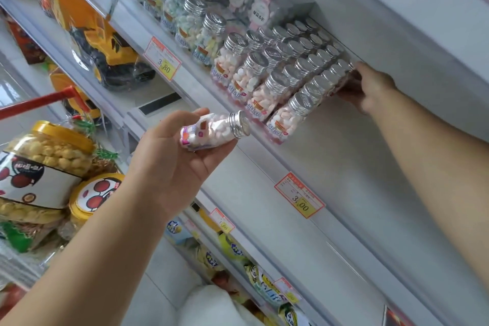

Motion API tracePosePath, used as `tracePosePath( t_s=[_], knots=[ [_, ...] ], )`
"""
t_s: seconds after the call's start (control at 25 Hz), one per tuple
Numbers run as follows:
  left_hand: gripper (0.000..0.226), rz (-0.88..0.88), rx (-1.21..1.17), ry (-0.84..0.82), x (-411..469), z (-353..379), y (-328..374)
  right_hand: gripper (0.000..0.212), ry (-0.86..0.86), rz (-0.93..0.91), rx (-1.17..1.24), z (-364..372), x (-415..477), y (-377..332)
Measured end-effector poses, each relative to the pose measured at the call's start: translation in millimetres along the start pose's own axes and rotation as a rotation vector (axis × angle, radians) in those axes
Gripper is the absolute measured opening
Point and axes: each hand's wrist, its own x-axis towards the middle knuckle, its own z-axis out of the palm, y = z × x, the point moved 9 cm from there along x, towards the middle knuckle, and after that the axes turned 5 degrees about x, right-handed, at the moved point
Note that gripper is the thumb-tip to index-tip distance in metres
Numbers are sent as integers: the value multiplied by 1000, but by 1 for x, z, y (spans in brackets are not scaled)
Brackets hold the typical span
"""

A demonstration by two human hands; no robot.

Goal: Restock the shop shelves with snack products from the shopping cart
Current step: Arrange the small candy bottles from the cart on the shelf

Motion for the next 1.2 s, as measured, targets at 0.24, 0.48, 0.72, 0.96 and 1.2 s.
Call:
tracePosePath(
  t_s=[0.24, 0.48, 0.72, 0.96, 1.2],
  knots=[
    [26, -65, -38, -20, 5, 1, -10, 16, 32, -13, 91, 10, 9, 1],
    [22, -138, -28, -101, 1, 15, -22, 32, 213, -560, -415, -20, -86, -31],
    [37, -200, 126, -200, -20, 36, -44, 25, -548, -442, -401, 44, -269, 17],
    [32, -263, 328, -261, -31, 47, -59, 28, -281, -401, -330, -2, -247, -1],
    [36, -237, 331, -143, -20, 34, -49, 36, -314, -455, -579, 4, -203, -13]
  ],
)
